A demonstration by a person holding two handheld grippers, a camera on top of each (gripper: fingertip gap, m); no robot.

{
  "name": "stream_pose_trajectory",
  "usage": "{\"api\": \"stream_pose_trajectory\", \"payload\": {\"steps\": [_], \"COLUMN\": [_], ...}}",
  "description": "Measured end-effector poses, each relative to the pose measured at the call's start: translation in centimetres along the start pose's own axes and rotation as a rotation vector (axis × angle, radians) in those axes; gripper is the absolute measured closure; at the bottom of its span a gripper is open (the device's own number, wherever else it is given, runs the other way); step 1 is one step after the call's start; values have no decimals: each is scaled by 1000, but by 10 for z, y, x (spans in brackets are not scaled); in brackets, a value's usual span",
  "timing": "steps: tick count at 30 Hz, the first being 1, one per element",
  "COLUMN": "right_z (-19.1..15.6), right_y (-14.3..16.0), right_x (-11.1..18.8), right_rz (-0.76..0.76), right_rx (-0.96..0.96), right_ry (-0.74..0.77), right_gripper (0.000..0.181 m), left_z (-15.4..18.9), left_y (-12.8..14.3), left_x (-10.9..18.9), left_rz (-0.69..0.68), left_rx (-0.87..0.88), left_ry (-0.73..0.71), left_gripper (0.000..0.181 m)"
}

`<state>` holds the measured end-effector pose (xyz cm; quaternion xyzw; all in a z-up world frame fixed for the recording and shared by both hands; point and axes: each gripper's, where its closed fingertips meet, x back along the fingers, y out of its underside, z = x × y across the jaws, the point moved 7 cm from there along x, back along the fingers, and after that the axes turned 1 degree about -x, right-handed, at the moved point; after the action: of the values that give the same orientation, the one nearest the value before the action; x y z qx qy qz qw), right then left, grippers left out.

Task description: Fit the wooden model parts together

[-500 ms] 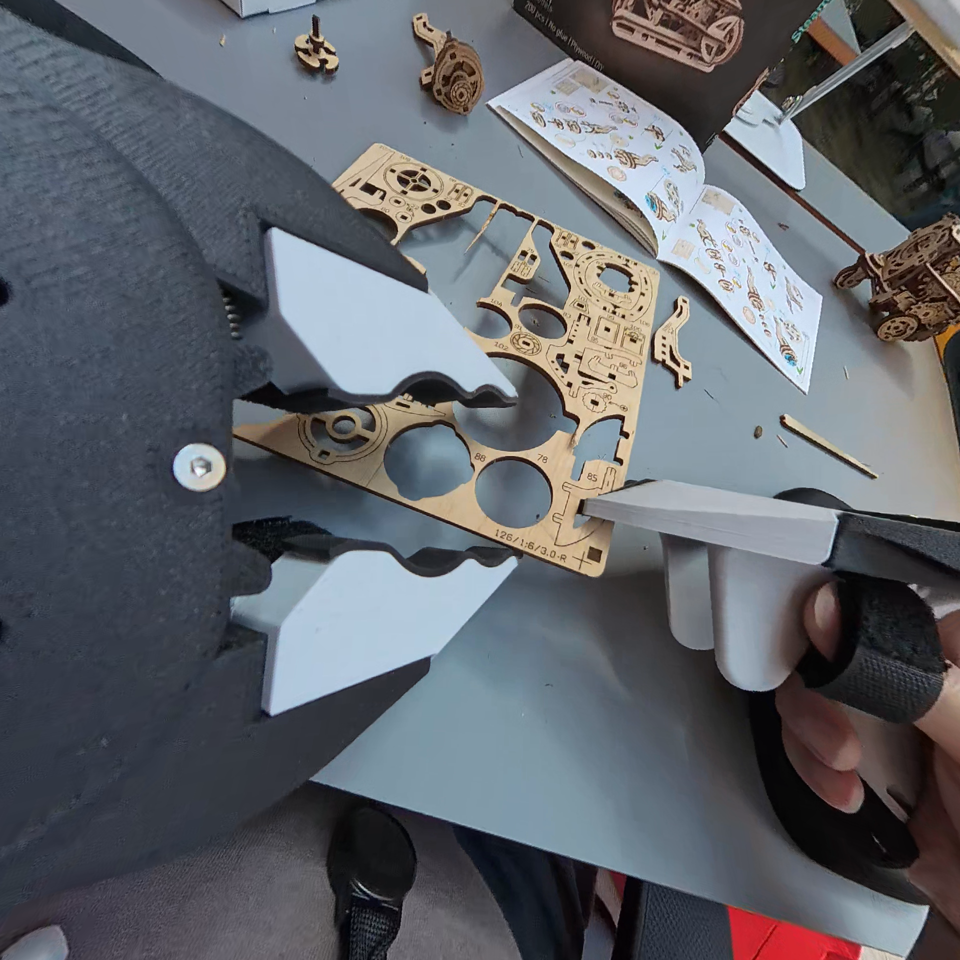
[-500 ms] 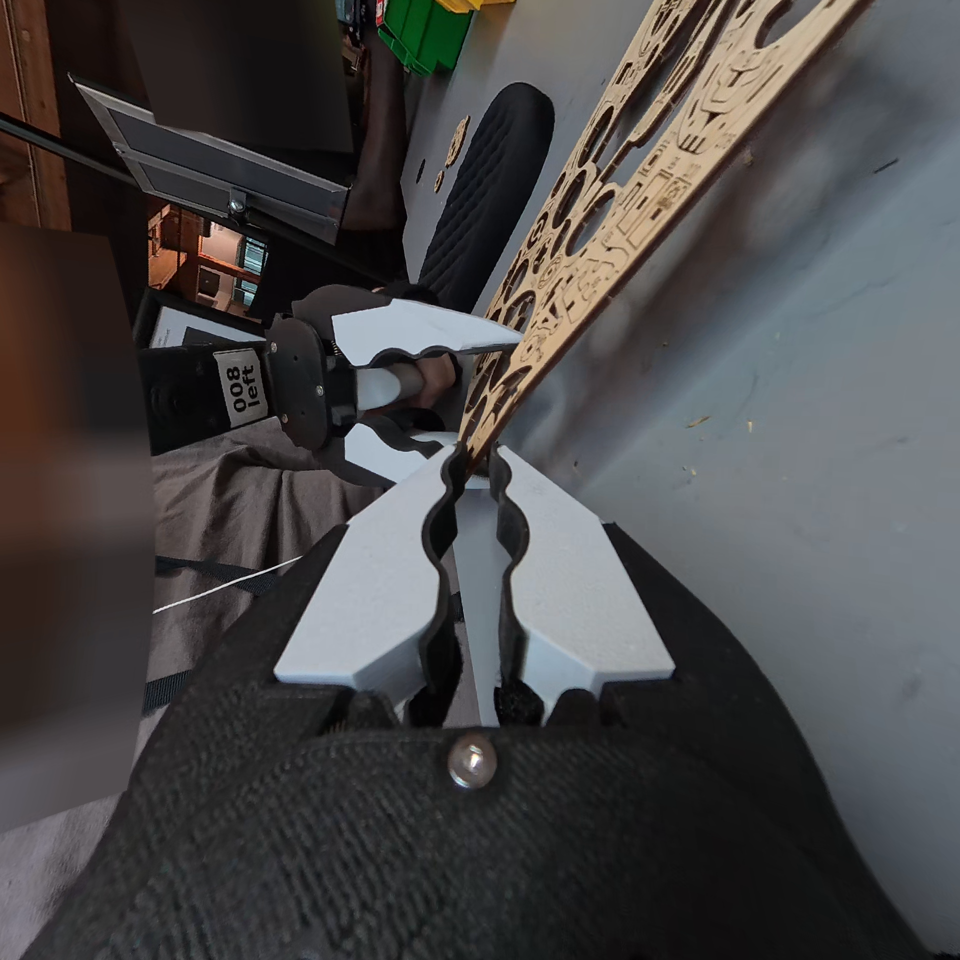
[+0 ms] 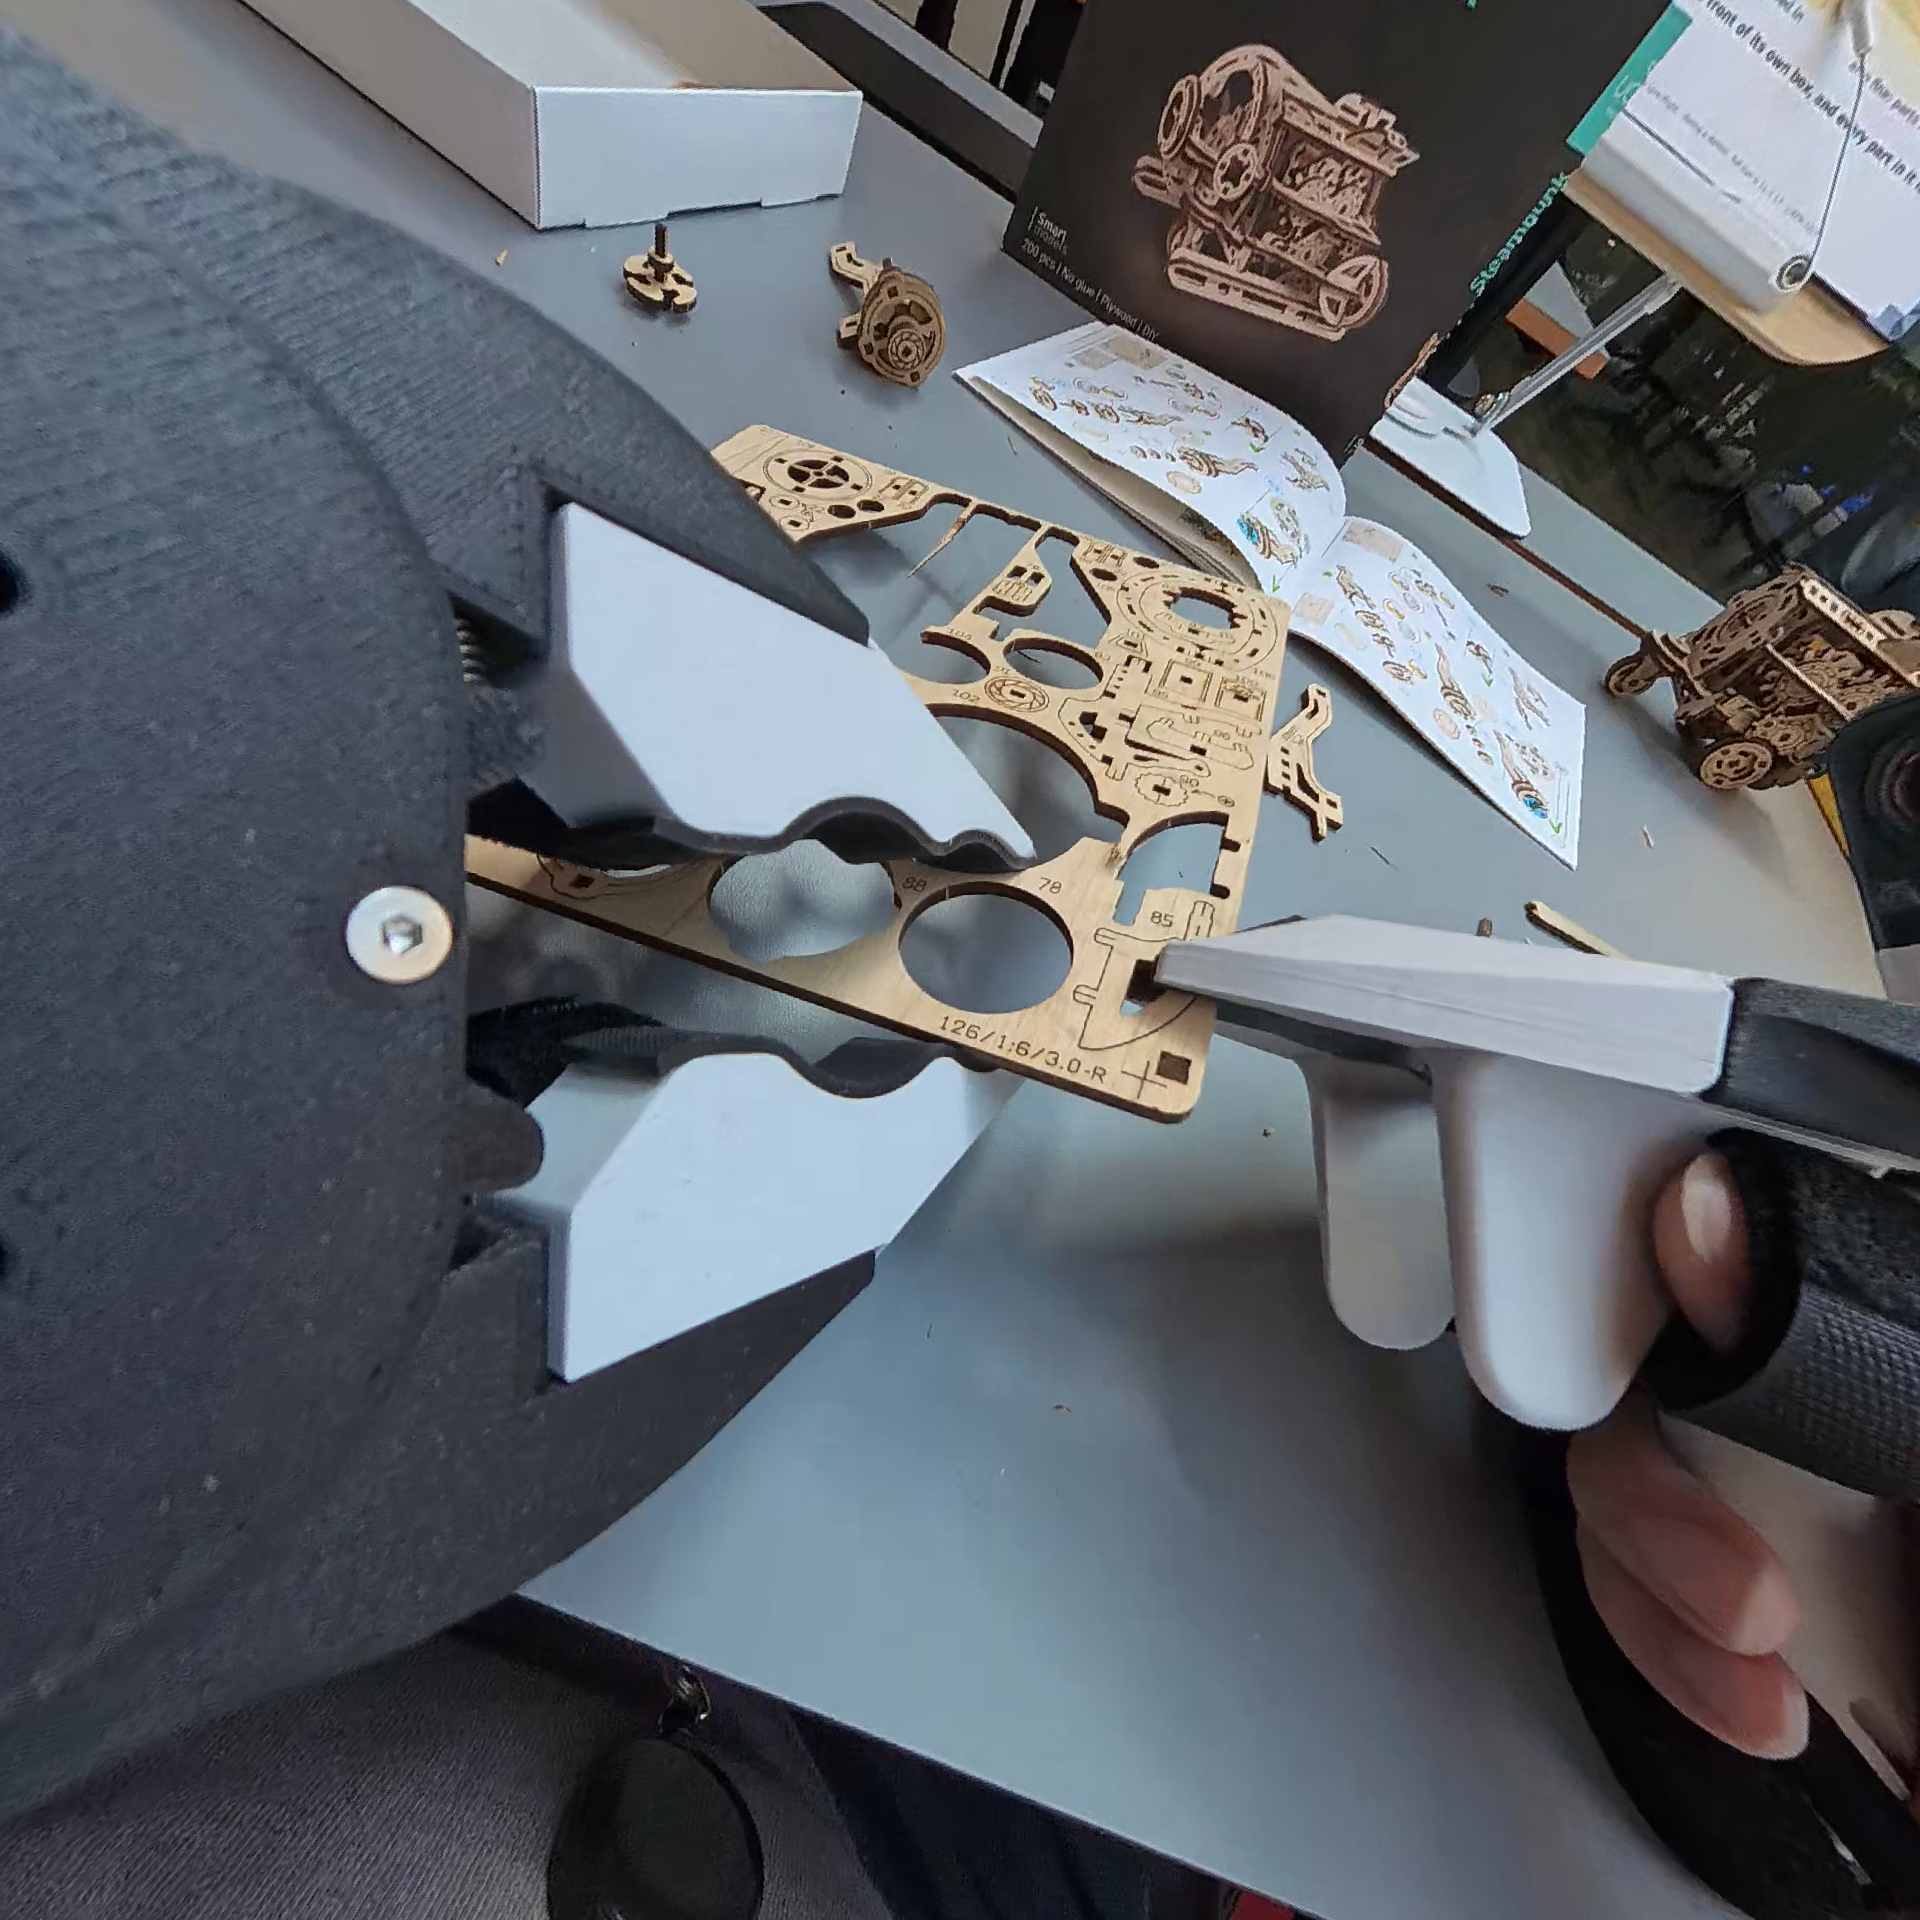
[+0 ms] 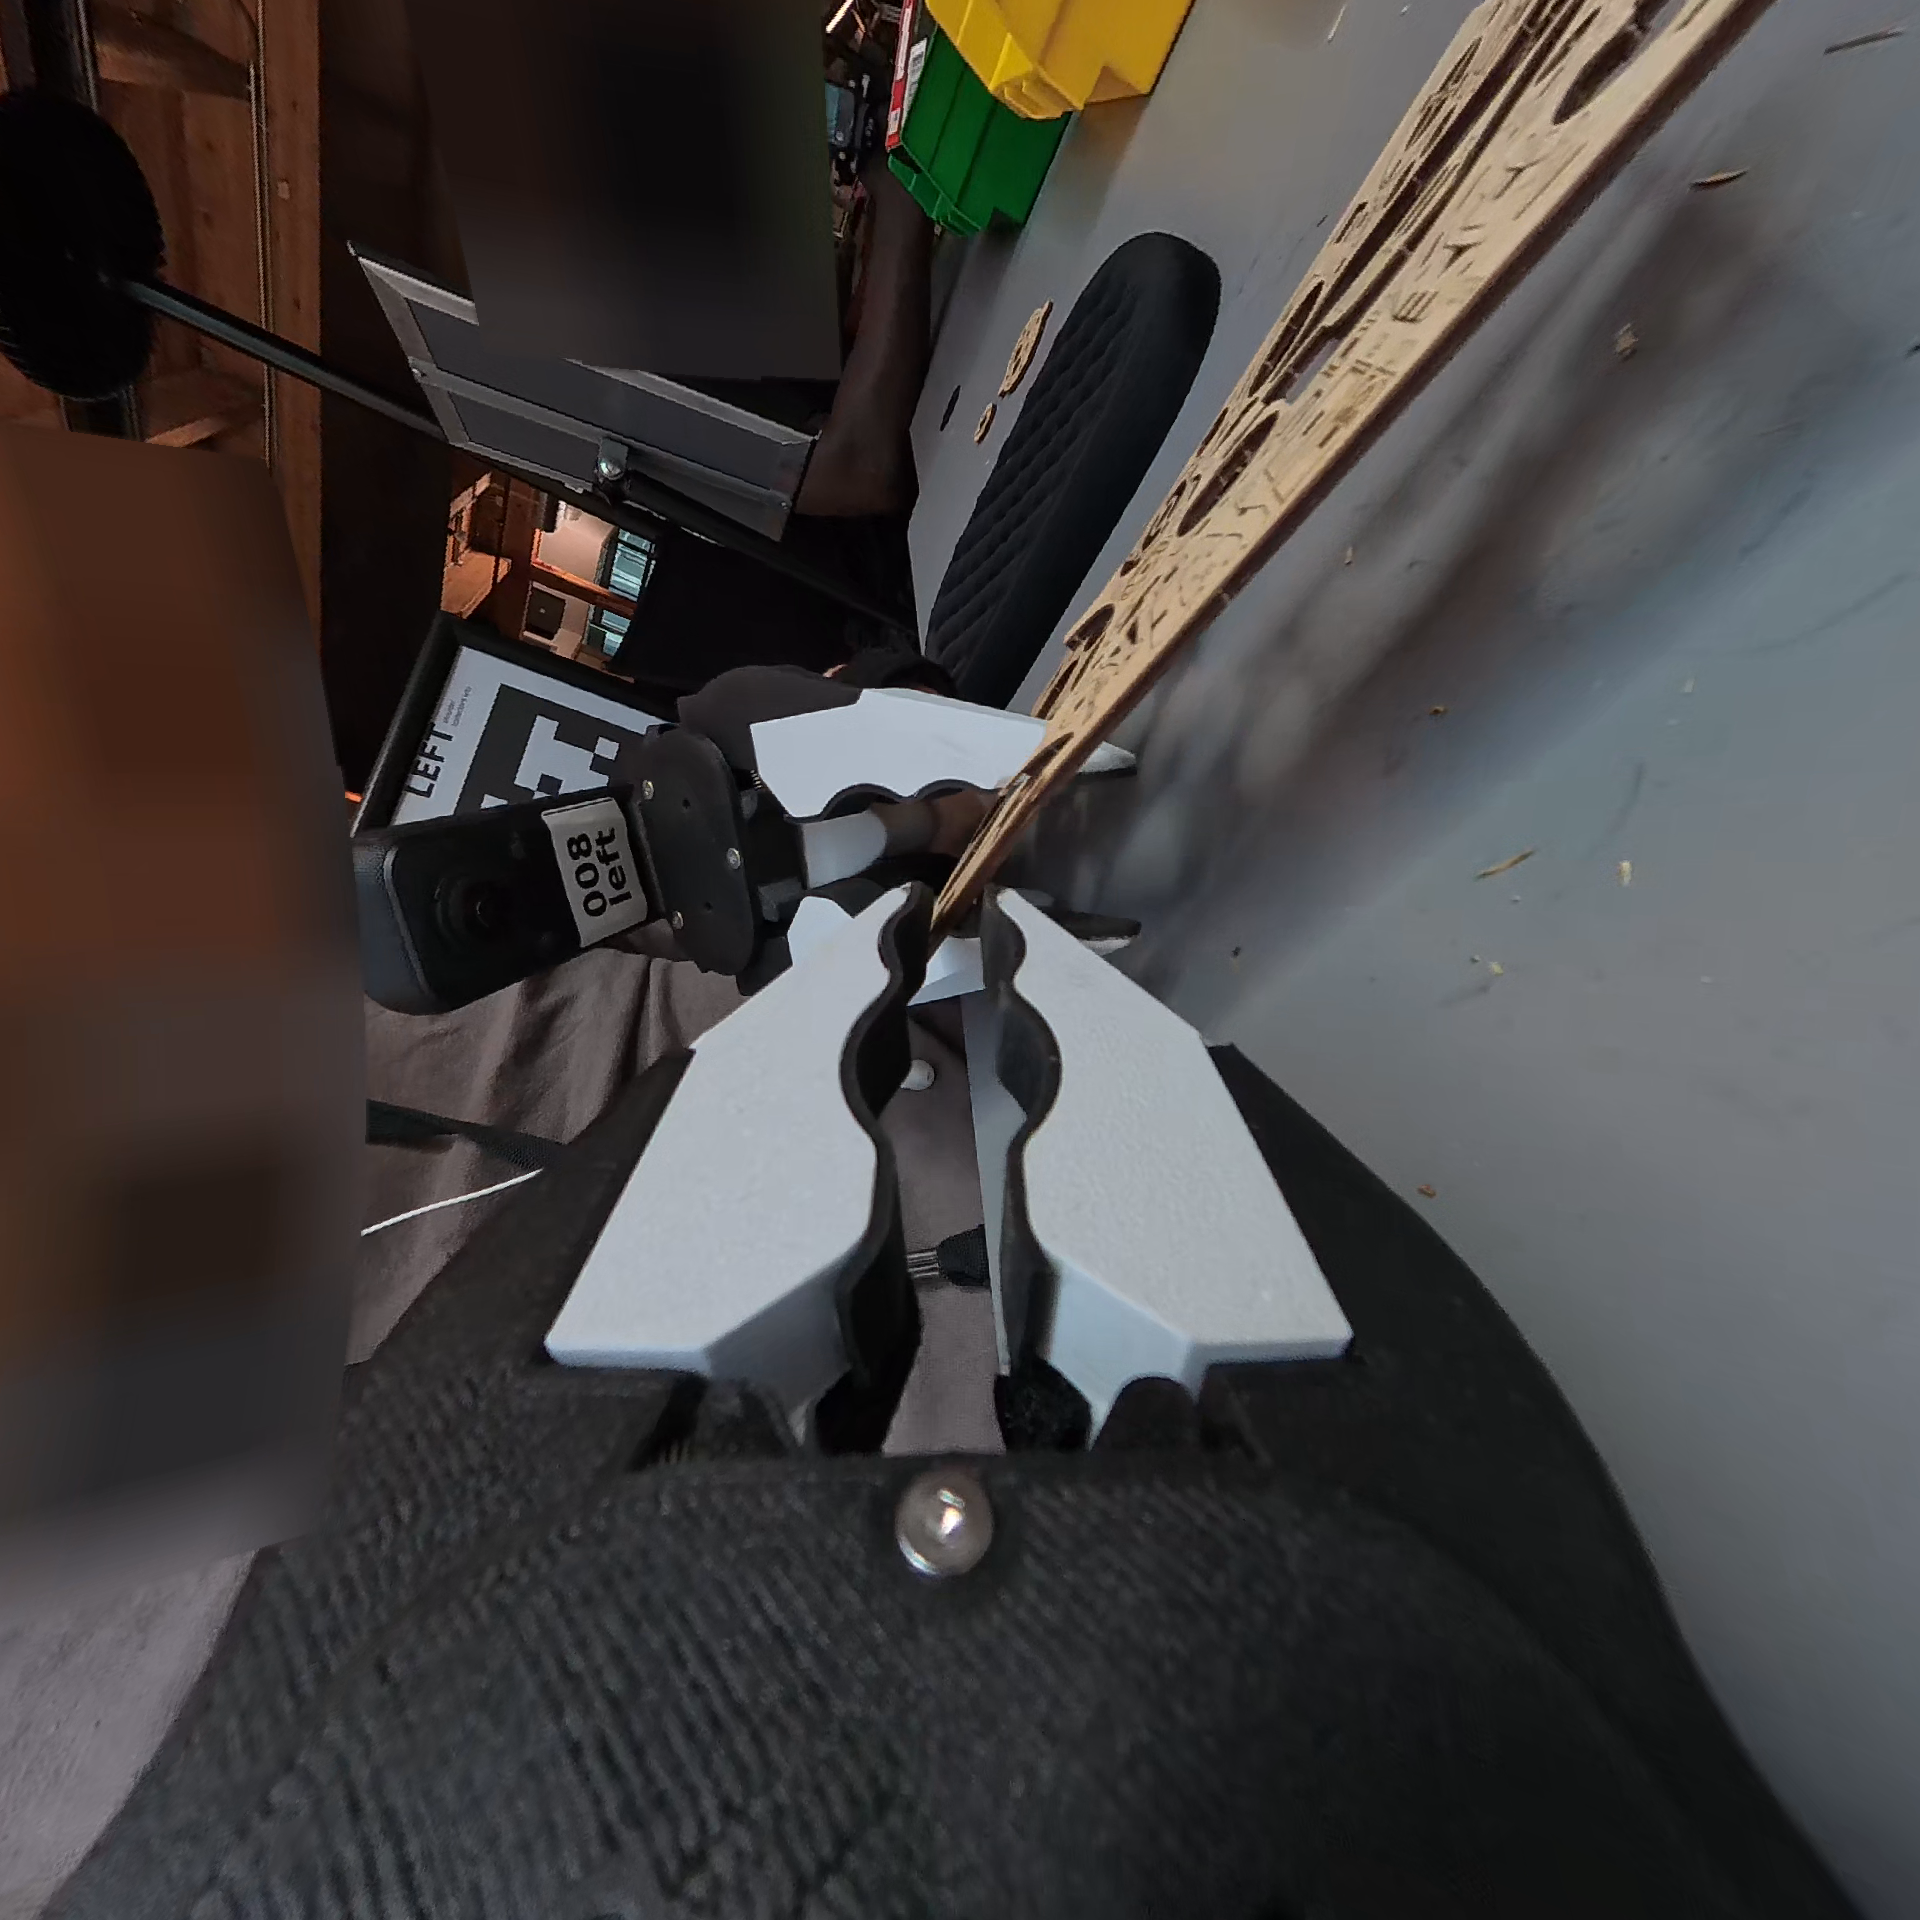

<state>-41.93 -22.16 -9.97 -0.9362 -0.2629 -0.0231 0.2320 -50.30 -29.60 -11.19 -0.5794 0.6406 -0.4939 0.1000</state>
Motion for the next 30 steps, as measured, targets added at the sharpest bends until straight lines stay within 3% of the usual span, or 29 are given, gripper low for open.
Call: {"api": "stream_pose_trajectory", "payload": {"steps": [11, 15, 27, 30], "right_z": [-7, -13, -43, -52], "right_y": [-3, -1, 7, 12], "right_x": [17, 20, 25, 27], "right_rz": [96, 108, 255, 299], "right_rx": [90, 208, 818, 996], "right_ry": [2, 40, 214, 263], "right_gripper": [168, 165, 146, 134], "left_z": [-8, -11, -9, -9], "left_y": [-3, -4, -2, -2], "left_x": [8, 11, 9, 9], "left_rz": [51, 65, 61, 60], "left_rx": [113, 139, 126, 125], "left_ry": [62, 80, 90, 92], "left_gripper": [153, 153, 153, 153]}}
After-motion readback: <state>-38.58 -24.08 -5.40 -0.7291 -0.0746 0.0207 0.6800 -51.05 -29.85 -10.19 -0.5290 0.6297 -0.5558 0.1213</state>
